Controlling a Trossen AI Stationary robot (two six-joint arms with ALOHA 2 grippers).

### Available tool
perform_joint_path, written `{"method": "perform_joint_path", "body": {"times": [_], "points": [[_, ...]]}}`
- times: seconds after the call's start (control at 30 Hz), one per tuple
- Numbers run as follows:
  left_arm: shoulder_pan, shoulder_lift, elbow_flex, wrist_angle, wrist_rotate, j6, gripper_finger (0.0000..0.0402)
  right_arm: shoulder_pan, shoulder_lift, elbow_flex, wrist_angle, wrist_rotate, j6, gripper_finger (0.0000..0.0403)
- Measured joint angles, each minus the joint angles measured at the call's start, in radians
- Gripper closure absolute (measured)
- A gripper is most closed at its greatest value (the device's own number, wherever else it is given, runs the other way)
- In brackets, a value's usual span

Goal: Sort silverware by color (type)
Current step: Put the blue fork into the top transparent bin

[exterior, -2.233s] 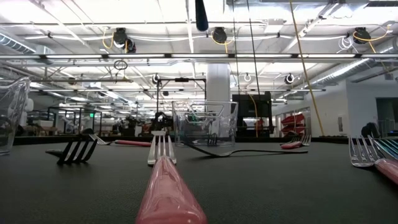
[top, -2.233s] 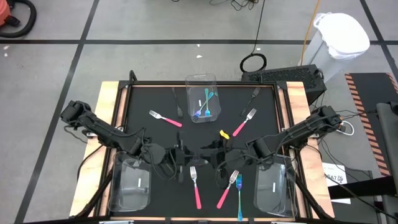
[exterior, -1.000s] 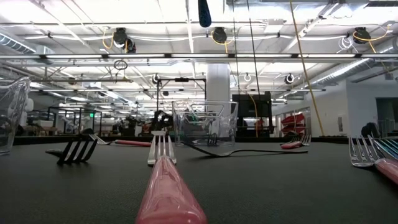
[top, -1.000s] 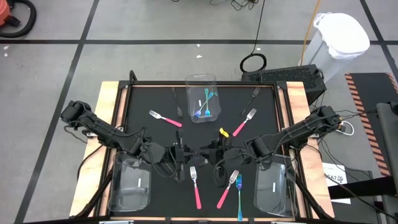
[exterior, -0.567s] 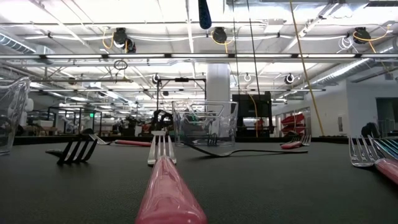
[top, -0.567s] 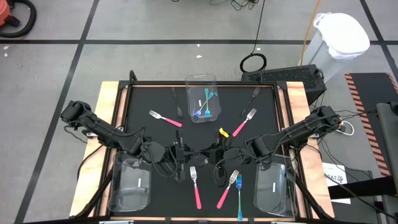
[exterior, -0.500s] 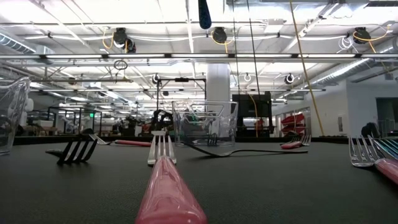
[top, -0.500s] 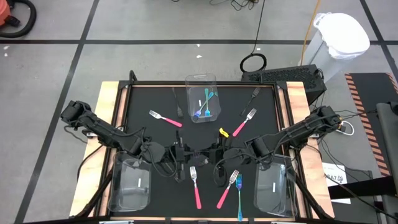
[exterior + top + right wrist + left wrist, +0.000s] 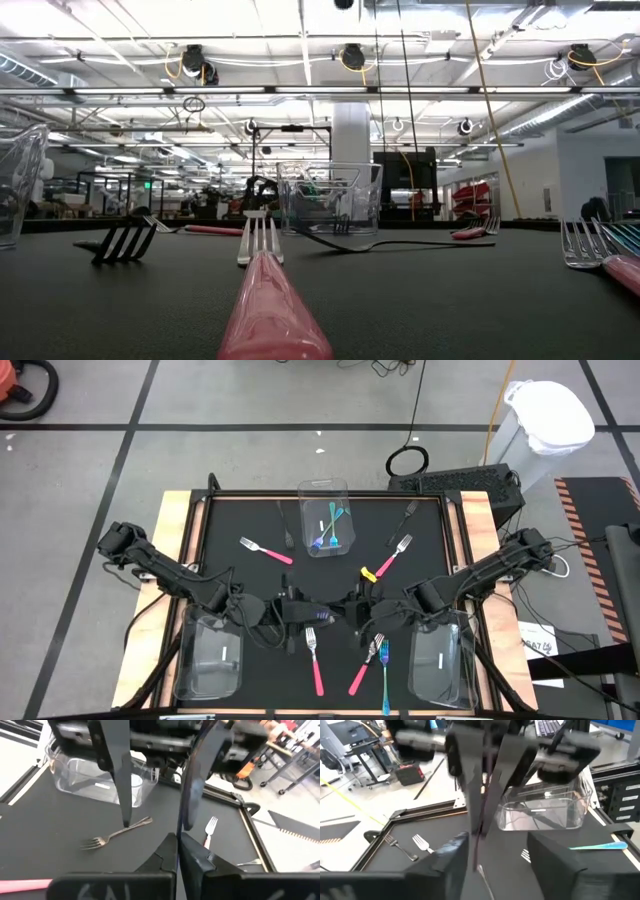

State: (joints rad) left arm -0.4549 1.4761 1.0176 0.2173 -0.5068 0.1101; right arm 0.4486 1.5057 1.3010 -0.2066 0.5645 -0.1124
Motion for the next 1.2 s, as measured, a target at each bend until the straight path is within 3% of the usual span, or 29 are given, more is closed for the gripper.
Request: {"method": "perform_joint_path", "body": {"times": [0.13, 0.33, 0.53, 0.77, 0.93, 1.03, 1.2], "points": [[0.0, 0.0, 0.0, -0.002, -0.009, 0.0, 0.0169, 0.05, -0.026, -0.019, 0.057, 0.129, -0.021, 0.0402], [0.004, 0.0, 0.0, -0.003, -0.095, 0.001, 0.0167, 0.062, -0.051, -0.181, 0.462, 0.163, -0.153, 0.0402], [-0.007, -0.055, 0.0, -0.01, -0.112, 0.0, 0.0167, 0.024, -0.084, -0.366, 0.863, 0.078, -0.247, 0.0401], [-0.031, -0.099, -0.001, 0.018, -0.086, -0.001, 0.0167, -0.013, -0.097, -0.518, 1.248, -0.161, -0.249, 0.0399], [-0.028, -0.077, -0.048, 0.205, -0.041, 0.021, 0.0167, -0.023, -0.096, -0.554, 1.348, -0.255, -0.256, 0.0398], [-0.017, -0.042, -0.094, 0.423, 0.015, 0.094, 0.0167, -0.022, -0.096, -0.554, 1.355, -0.282, -0.262, 0.0397], [0.008, 0.012, -0.109, 0.531, 0.04, 0.132, 0.0167, -0.022, -0.096, -0.554, 1.356, -0.28, -0.278, 0.0397]]}}
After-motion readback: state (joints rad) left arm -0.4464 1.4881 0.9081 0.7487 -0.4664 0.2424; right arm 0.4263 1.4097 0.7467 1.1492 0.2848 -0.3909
